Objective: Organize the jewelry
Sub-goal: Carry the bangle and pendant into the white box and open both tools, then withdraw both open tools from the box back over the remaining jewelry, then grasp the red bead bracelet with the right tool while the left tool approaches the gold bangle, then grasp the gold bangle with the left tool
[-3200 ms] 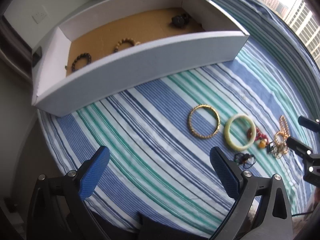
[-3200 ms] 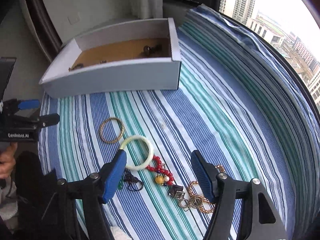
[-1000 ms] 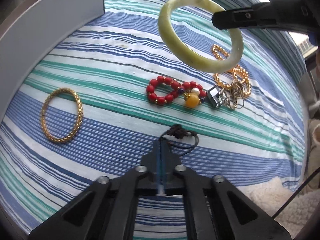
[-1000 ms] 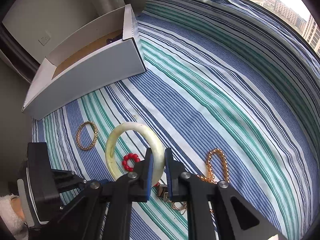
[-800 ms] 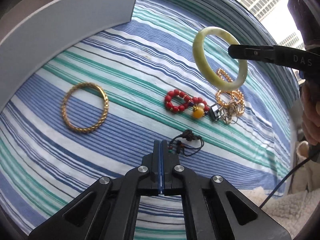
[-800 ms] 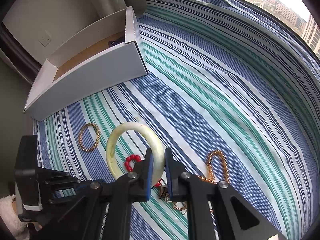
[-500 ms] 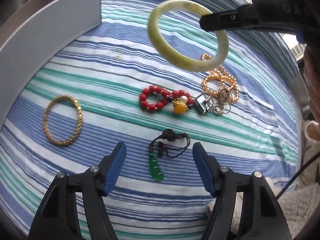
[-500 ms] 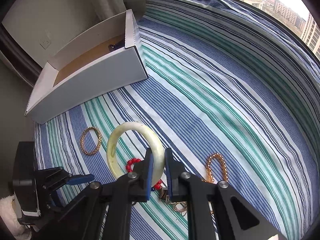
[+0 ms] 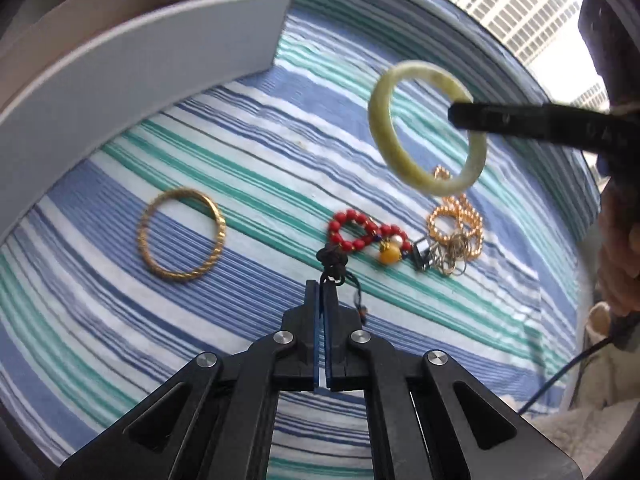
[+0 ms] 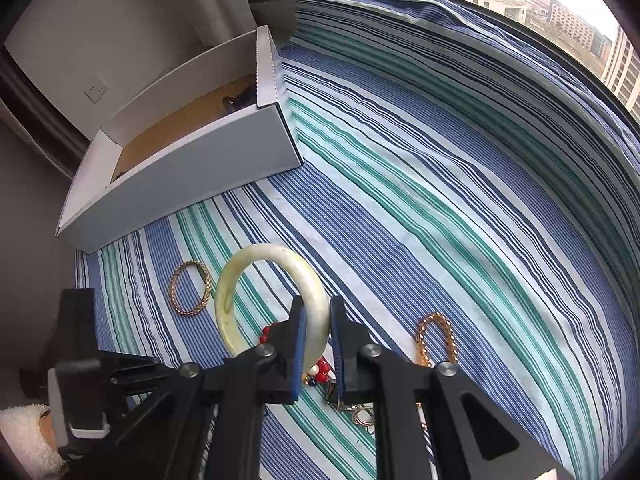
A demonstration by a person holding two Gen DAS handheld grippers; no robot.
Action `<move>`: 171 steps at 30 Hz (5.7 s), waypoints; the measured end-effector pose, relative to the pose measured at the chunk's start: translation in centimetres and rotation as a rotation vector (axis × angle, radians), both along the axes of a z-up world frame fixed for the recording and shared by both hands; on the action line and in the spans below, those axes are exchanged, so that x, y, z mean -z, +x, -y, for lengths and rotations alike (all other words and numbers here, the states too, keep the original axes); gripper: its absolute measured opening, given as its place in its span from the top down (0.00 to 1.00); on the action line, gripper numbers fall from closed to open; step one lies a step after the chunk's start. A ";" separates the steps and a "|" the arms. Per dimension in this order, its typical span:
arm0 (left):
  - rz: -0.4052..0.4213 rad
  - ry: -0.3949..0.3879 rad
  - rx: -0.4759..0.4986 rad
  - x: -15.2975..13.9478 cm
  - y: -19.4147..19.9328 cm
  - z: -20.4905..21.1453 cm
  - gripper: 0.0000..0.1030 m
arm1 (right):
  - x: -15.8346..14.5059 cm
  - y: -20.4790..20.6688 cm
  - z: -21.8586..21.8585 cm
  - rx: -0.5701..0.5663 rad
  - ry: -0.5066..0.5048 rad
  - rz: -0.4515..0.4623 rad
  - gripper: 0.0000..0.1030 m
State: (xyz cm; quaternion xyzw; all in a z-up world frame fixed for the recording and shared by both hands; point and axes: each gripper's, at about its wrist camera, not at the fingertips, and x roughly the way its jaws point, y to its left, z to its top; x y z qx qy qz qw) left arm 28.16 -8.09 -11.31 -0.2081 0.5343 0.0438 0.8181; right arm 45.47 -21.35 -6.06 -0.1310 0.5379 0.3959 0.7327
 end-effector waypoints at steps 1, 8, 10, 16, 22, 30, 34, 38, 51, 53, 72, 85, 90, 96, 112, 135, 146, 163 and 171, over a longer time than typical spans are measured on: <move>0.022 0.008 -0.026 -1.2 -0.5 -0.9 1.00 | -0.2 -0.1 -0.3 -0.004 0.009 -0.003 0.88; 0.151 0.077 -0.226 -11.4 -3.3 -9.6 1.00 | -3.7 -1.2 -5.8 -0.107 0.129 0.009 0.88; 0.167 0.099 -0.281 -13.7 -3.6 -12.9 1.00 | -5.3 -1.6 -8.4 -0.150 0.173 0.025 0.88; 0.160 0.120 -0.400 -15.3 -1.6 -22.1 1.00 | -8.3 -1.5 -16.8 -0.225 0.269 0.013 0.88; 0.136 0.102 -0.440 -13.0 3.0 -25.4 1.00 | -7.6 1.4 -22.8 -0.175 0.233 0.031 0.88; 0.056 0.074 -0.458 -8.3 5.7 -25.5 1.00 | -2.3 5.1 -24.6 -0.112 0.094 0.038 0.88; 0.026 0.088 -0.457 -7.0 6.3 -25.4 1.00 | -0.3 5.9 -24.8 -0.089 0.066 0.022 0.87; 0.011 0.091 -0.486 -6.3 6.6 -25.8 0.92 | 0.7 6.2 -25.0 -0.082 0.068 -0.003 0.86; 0.114 0.245 -0.503 -12.4 0.2 -21.2 0.14 | -8.0 4.9 -18.9 -0.055 0.242 0.068 0.53; 0.118 0.250 -0.475 -12.6 -0.8 -19.0 0.12 | -9.3 4.2 -16.4 -0.055 0.255 0.096 0.53; -0.152 0.125 -0.282 0.3 -5.7 -3.4 0.12 | 2.0 -1.8 9.4 0.172 -0.098 0.048 0.53; -0.181 0.172 -0.203 1.1 -6.1 0.7 0.12 | 4.5 -7.4 8.5 0.082 -0.119 0.022 0.53; -0.181 0.171 -0.222 1.0 -6.3 0.2 0.12 | 3.8 -7.6 7.2 0.046 -0.127 0.081 0.53; -0.192 0.167 -0.239 1.4 -6.5 0.1 0.12 | 3.9 -7.9 6.3 0.030 -0.123 0.081 0.53; -0.226 0.141 -0.285 2.2 -7.2 -0.9 0.12 | 4.5 -7.1 5.8 0.027 -0.121 0.055 0.53; -0.242 0.141 -0.318 2.3 -7.6 -1.1 0.12 | 8.9 -7.1 -1.8 -0.283 -0.153 0.076 0.65; -0.250 0.133 -0.332 2.5 -7.6 -1.5 0.12 | 6.9 -4.6 -0.2 -0.149 -0.075 -0.002 0.92; -0.128 0.276 -0.169 0.8 1.9 -3.3 0.20 | 2.8 0.0 3.0 0.051 0.048 -0.056 0.92; -0.201 0.288 -0.089 5.0 5.2 -1.5 0.68 | 2.7 -1.5 2.5 0.040 0.074 -0.078 0.92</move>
